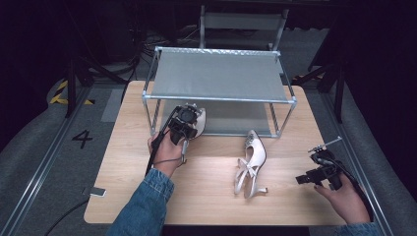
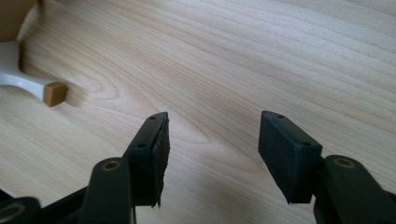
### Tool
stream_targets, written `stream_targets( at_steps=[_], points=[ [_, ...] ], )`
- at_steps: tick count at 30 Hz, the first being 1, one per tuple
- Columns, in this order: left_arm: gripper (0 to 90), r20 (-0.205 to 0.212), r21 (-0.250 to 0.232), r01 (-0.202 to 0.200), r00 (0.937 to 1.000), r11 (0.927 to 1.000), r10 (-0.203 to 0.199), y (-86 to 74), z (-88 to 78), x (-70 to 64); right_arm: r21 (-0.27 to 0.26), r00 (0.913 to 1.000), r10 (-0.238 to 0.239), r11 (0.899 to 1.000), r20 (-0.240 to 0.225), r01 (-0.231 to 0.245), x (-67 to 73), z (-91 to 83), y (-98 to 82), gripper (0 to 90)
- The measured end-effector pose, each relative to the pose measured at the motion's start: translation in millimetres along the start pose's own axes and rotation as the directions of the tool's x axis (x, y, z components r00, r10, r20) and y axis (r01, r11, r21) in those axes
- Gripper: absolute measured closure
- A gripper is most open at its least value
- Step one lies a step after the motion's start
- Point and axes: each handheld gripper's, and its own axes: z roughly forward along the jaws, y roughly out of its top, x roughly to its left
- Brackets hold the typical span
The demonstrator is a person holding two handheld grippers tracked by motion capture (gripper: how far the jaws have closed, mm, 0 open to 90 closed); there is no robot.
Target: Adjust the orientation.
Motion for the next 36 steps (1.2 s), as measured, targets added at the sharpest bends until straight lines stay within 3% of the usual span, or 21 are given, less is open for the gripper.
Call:
stream_targets(
  at_steps=[6, 9, 13, 17, 22, 25, 28, 36],
  points=[
    [84.9, -0.028, -0.046, 0.025, 0.9993, 0.9986, -0.026, 6.9, 13.8, 5.8, -0.004, 0.9998, -0.012, 1.000, -0.013, 0.012, 5.5, -1.0, -2.6, 43.4],
    [84.9, -0.065, -0.063, 0.020, 0.9976, 0.9978, -0.025, 7.7, 17.5, 5.2, 0.002, 0.9998, -0.016, 1.000, -0.014, 0.016, 7.6, -0.3, -4.3, 43.3],
    [84.5, -0.080, -0.080, 0.020, 0.9964, 0.9966, -0.027, 7.0, 19.5, 4.4, 0.002, 0.9998, -0.005, 1.000, -0.018, 0.006, 8.1, -0.8, -6.4, 43.3],
    [83.0, -0.061, -0.091, 0.025, 0.9977, 0.9955, -0.031, 6.3, 20.3, 4.3, -0.005, 0.9997, -0.007, 1.000, -0.025, 0.006, 7.8, -2.6, -7.3, 43.3],
    [81.2, 0.012, -0.081, 0.036, 0.9993, 0.9961, -0.036, 6.2, 22.9, 3.7, -0.004, 0.9996, -0.011, 1.000, -0.025, 0.010, 10.8, -2.7, -6.5, 43.3],
    [68.2, 0.033, -0.099, 0.032, 0.9990, 0.9946, -0.029, 6.7, 21.4, 2.6, -0.003, 0.9996, -0.013, 1.000, -0.025, 0.013, 11.2, -2.6, -6.6, 43.3],
    [60.4, 0.104, -0.135, 0.034, 0.9943, 0.9902, -0.020, 6.8, 16.9, 0.3, -0.008, 0.9996, -0.015, 1.000, -0.025, 0.015, 10.0, -3.5, -6.9, 43.3],
    [51.3, 0.091, -0.161, -0.008, 0.9956, 0.9870, 0.022, -1.2, -6.8, -3.1, -0.008, 0.9992, -0.027, 1.000, -0.030, 0.027, 11.9, -2.2, -0.2, 43.2]
  ],
)
